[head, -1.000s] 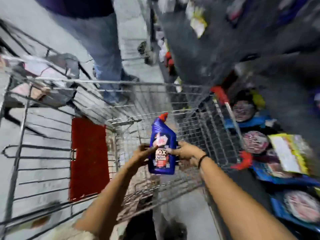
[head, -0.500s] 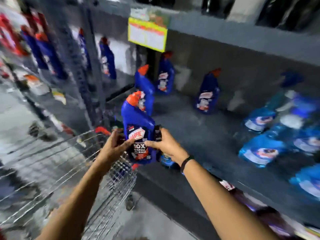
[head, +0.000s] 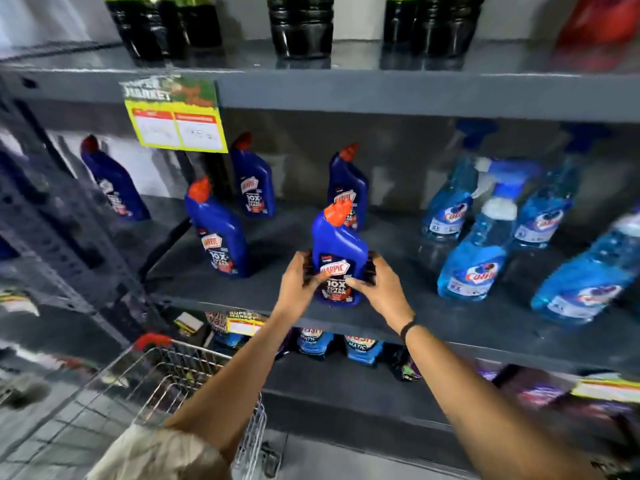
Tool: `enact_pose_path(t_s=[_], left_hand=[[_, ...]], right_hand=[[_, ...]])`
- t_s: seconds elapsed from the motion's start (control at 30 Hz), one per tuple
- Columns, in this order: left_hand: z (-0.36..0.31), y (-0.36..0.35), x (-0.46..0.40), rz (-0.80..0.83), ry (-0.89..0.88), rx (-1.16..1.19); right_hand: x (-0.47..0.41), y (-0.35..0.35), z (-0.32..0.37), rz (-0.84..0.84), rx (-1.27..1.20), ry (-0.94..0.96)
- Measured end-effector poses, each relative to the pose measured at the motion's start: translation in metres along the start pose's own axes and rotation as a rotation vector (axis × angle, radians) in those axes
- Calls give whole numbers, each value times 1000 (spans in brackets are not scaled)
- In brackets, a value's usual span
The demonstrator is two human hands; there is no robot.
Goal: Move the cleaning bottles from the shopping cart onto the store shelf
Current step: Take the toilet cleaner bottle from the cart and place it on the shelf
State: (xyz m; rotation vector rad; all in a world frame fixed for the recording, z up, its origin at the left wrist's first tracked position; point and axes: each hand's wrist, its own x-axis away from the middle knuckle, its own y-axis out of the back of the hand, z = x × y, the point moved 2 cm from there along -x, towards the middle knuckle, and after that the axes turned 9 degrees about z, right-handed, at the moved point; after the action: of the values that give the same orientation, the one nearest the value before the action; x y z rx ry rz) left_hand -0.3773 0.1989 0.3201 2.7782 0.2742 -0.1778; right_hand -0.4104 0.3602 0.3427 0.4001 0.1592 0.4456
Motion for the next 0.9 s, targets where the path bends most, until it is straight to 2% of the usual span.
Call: enact_pose_path(t_s=[0.2, 0.33, 0.53, 0.9], left_hand=[[13, -4, -4, 32, 49, 29], [32, -8, 3, 140, 135, -163], [31, -13, -17, 112, 116, -236], [34, -10, -41, 154, 149, -278]], right_hand=[[1, 2, -12, 7, 5, -13], [12, -1, -33, 74, 63, -72], [-1, -5, -46, -11, 207, -118], [-26, -4, -49, 6, 264, -179]])
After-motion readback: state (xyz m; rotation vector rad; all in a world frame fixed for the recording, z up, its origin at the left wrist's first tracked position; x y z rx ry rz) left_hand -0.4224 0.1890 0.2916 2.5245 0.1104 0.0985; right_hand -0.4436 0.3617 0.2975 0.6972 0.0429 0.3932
